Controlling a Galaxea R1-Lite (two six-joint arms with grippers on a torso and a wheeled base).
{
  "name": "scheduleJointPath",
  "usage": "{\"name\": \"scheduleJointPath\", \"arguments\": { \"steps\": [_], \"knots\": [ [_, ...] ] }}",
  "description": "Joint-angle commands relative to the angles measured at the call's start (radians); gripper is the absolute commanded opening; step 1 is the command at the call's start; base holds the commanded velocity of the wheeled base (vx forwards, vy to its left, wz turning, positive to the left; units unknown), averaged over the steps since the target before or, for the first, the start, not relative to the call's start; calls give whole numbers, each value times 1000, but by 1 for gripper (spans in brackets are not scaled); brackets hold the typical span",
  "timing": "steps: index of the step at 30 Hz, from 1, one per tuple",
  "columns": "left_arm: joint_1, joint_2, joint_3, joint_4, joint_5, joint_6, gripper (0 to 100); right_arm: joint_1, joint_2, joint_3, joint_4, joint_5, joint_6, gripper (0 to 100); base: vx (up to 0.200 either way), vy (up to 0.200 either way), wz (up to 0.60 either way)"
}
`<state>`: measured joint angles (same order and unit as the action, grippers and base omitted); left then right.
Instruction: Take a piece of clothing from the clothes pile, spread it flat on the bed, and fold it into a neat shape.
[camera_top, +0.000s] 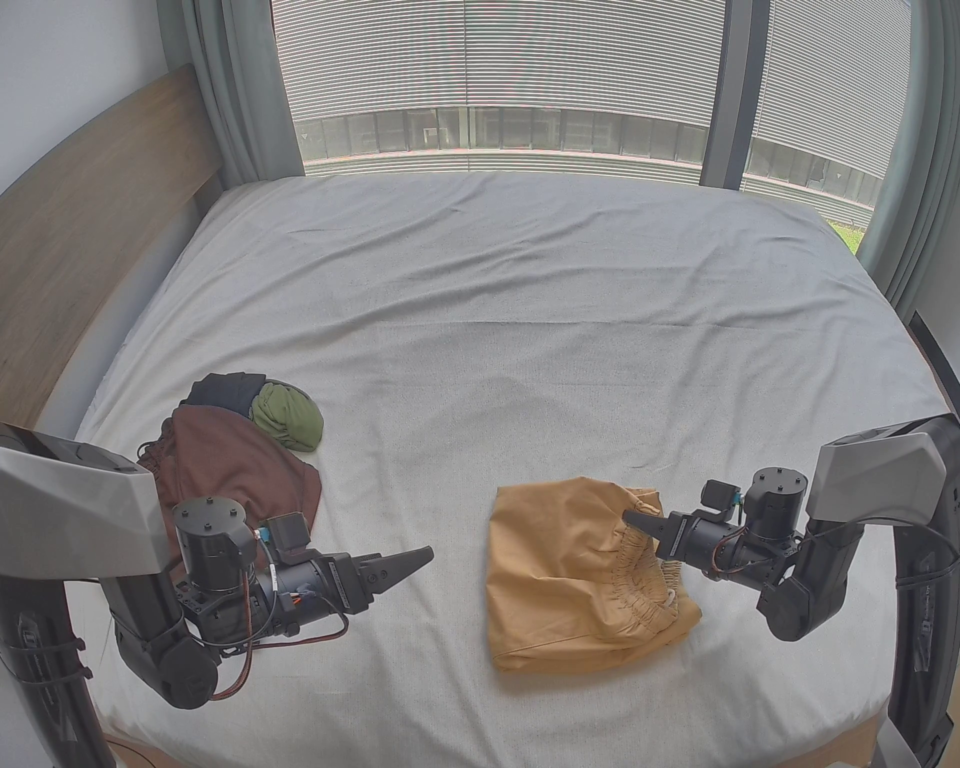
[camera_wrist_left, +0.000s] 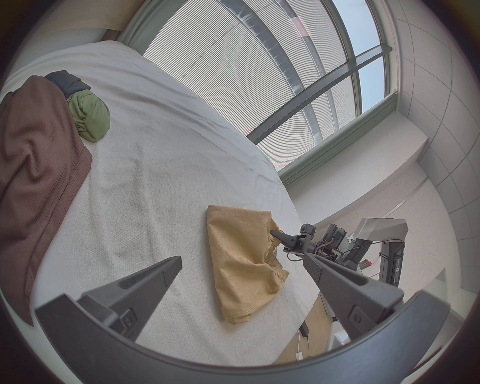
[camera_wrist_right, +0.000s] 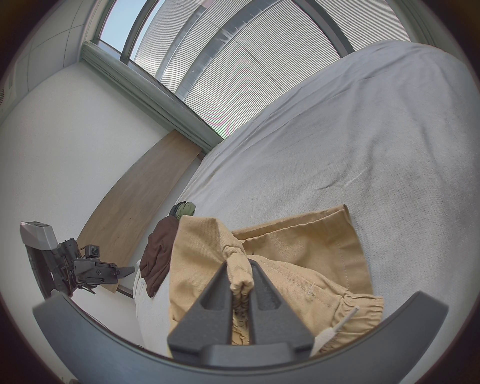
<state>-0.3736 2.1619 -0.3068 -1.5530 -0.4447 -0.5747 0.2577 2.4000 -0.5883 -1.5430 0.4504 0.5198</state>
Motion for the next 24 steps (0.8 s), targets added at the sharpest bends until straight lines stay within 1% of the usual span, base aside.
{"name": "scheduleJointPath", "arguments": {
  "steps": [1, 9, 10, 17, 24],
  "knots": [
    [1, 26, -9, -1, 0, -1, 100, -23, -85, 41, 1, -3, 2, 0, 0, 0, 0],
    [1, 41, -12, -1, 4, 1, 100, -80, -91, 47, 15, -4, 2, 0, 0, 0, 0],
    [1, 50, -12, -1, 6, 3, 100, -98, -61, 39, 55, -4, -1, 0, 0, 0, 0],
    [1, 55, -12, -1, 6, 3, 100, -103, -32, 36, 72, -6, -7, 0, 0, 0, 0],
    [-2, 55, -11, 1, 6, 3, 100, -130, -1, 25, 73, -7, -11, 0, 0, 0, 0]
  ]
}}
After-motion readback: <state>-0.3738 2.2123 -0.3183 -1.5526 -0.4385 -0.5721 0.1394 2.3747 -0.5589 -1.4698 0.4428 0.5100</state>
